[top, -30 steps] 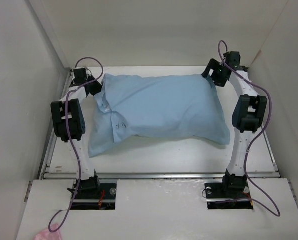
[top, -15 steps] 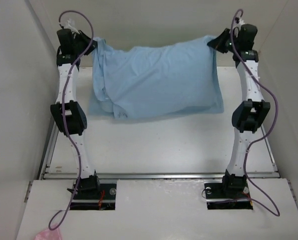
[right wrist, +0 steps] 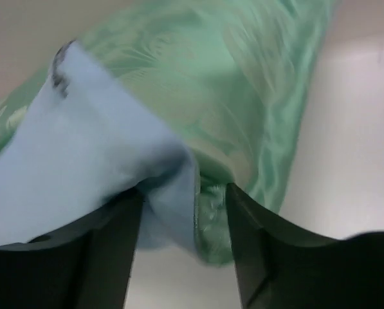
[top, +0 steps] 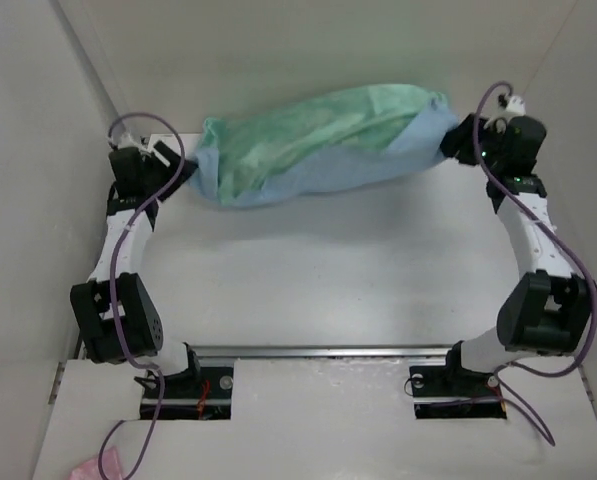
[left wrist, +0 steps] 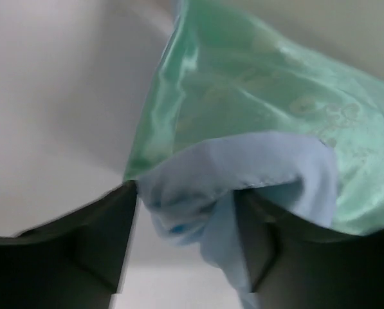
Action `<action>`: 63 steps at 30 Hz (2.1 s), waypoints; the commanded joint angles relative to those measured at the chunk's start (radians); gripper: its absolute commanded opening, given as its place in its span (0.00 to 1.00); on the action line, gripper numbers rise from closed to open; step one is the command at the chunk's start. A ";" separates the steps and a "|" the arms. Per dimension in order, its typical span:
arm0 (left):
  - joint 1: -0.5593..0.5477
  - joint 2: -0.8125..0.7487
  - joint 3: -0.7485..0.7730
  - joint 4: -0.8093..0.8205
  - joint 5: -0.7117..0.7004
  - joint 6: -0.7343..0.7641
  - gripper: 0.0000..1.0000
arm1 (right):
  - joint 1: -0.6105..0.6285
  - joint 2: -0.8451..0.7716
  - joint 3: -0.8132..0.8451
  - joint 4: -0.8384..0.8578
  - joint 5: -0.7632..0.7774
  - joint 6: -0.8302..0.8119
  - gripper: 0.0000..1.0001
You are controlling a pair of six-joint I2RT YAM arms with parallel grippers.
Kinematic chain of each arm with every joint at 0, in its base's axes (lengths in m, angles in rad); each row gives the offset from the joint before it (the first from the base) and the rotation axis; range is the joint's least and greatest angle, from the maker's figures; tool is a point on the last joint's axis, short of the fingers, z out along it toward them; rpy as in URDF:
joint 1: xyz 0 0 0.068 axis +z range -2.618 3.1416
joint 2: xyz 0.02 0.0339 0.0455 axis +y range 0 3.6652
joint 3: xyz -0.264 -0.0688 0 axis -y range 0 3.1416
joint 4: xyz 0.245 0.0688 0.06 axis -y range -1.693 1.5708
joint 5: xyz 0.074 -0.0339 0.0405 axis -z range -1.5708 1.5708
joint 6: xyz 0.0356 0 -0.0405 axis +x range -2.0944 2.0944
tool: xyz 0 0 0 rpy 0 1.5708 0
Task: Put the pillow into the pillowcase
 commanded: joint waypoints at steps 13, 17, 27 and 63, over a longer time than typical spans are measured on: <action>0.168 -0.225 -0.077 -0.347 -0.381 -0.139 1.00 | -0.009 -0.213 -0.140 -0.224 0.552 0.076 0.99; 0.168 -0.294 -0.111 -0.200 -0.194 -0.069 1.00 | -0.009 -0.213 -0.098 -0.233 0.489 0.076 1.00; 0.074 -0.399 -0.207 -0.028 -0.062 0.028 1.00 | -0.009 -0.251 -0.161 -0.192 0.420 0.067 1.00; -0.168 -0.352 -0.008 -0.545 -0.615 -0.141 1.00 | -0.009 -0.232 -0.158 -0.218 0.409 0.127 1.00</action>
